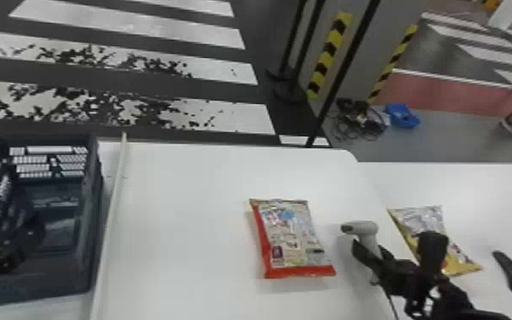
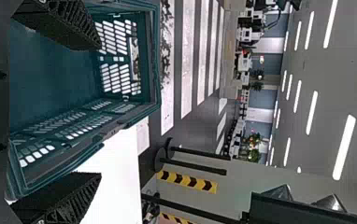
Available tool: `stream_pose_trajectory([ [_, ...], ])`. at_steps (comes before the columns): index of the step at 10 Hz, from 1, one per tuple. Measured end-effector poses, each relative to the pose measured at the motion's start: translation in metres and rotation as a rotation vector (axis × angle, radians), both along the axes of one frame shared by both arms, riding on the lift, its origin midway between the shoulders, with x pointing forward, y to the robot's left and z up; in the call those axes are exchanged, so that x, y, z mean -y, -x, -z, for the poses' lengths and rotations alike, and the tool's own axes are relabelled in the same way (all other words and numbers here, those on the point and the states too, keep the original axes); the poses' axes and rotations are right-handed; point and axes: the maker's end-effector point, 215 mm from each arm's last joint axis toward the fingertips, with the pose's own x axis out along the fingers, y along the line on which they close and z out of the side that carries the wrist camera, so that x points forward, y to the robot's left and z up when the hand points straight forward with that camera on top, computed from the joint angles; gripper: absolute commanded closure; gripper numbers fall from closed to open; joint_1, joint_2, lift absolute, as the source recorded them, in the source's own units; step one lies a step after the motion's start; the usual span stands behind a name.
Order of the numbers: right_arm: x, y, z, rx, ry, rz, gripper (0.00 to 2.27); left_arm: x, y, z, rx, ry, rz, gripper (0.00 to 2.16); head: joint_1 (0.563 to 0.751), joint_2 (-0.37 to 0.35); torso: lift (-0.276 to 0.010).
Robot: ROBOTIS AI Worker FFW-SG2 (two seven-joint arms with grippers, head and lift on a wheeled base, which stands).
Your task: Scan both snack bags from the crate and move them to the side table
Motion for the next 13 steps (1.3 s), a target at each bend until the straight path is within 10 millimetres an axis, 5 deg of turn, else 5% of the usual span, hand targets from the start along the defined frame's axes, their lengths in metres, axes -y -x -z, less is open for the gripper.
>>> stream_pose_trajectory([
  [2, 0.001, 0.006, -0.025, 0.004, -0.008, 0.027, 2.24, 0.002, 0.000, -0.001, 0.002, 0.003, 0.002, 0.02, 0.695, -0.324, -0.095],
  [4, -0.026, 0.012, -0.039, -0.039, -0.071, 0.029, 2.24, 0.007, 0.001, 0.000, 0.001, 0.012, 0.007, 0.02, 0.695, -0.304, -0.095],
  [9, -0.107, 0.038, -0.035, -0.105, -0.139, -0.029, 2.24, 0.009, 0.001, -0.001, 0.006, 0.017, 0.012, 0.02, 0.695, -0.214, -0.095],
  [13, -0.129, 0.039, -0.045, -0.087, -0.148, -0.060, 2.24, 0.010, 0.002, -0.002, 0.009, 0.017, 0.014, 0.02, 0.695, -0.184, -0.095],
])
